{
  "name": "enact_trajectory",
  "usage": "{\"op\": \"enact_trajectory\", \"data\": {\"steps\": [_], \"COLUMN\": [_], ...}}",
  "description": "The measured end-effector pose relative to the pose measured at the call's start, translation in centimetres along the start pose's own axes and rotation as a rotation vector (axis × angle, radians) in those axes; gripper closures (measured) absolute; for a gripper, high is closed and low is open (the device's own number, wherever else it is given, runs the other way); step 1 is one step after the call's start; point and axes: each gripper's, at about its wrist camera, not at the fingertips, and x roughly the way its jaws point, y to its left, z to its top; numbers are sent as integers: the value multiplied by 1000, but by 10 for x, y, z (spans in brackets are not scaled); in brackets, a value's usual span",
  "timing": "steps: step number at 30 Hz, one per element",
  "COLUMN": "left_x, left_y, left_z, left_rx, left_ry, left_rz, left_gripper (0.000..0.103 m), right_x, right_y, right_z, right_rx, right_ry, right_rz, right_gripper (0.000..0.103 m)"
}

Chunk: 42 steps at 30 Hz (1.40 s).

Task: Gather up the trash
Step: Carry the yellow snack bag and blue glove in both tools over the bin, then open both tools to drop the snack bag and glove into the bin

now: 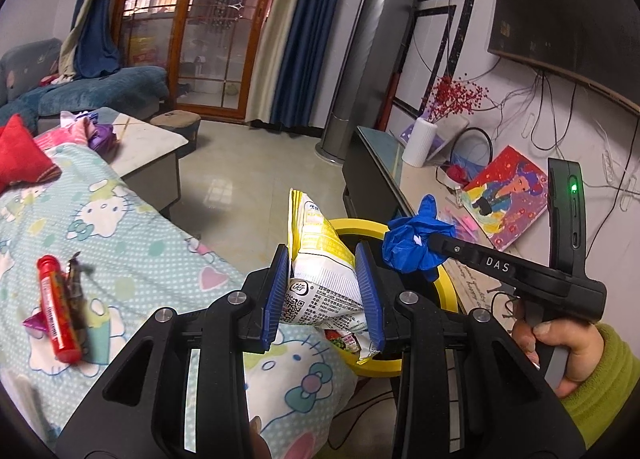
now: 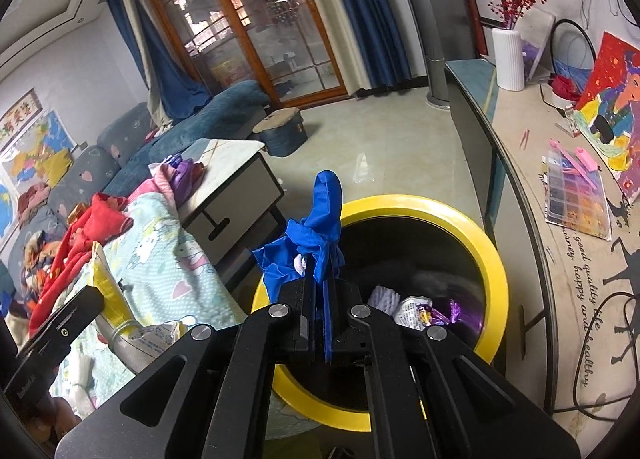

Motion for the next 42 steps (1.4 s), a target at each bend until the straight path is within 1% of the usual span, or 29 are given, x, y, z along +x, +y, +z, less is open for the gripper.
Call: {"op": "enact_trajectory", "data": {"steps": [9,15,23,27,28,31,33,35,36,38,39,40,41,42], "left_x": [28,51,82,90,91,95,96,97,96,94,92,89,85,80], "left_y": [-12,-23,-26,-28,-28,-30,-29,-29,-28,-28,-28,-27,-25,-22], "left_z": [-5,-7,-10,-15,-15,-14,-13,-11,-11,-10,-9,-9,-9,-8], "left_rx": [27,51,28,16,16,12,3,-7,-12,-26,-29,-33,-41,-51], "left_ry": [42,66,129,148,151,151,154,152,151,147,144,142,137,132], "left_rz": [4,8,7,-2,-4,-6,-17,-18,-22,-31,-27,-24,-21,-17], "left_gripper": [76,76,76,75,75,75,74,64,54,51,48,43,40,34], "right_x": [11,18,24,27,28,29,29,28,28,26,25,24,23,22], "right_y": [-21,-38,-50,-56,-57,-61,-63,-65,-65,-66,-67,-67,-66,-64], "right_z": [-5,-8,-10,-11,-11,-12,-12,-12,-12,-12,-11,-11,-11,-11], "right_rx": [26,73,122,145,149,166,172,178,179,183,182,182,181,180], "right_ry": [21,42,67,77,81,85,82,78,75,68,65,62,58,55], "right_rz": [-55,-68,-68,-71,-72,-78,-85,-96,-99,-110,-113,-116,-118,-116], "right_gripper": [100,100,100,99,96,80,77,71,70,66,65,64,62,62]}}
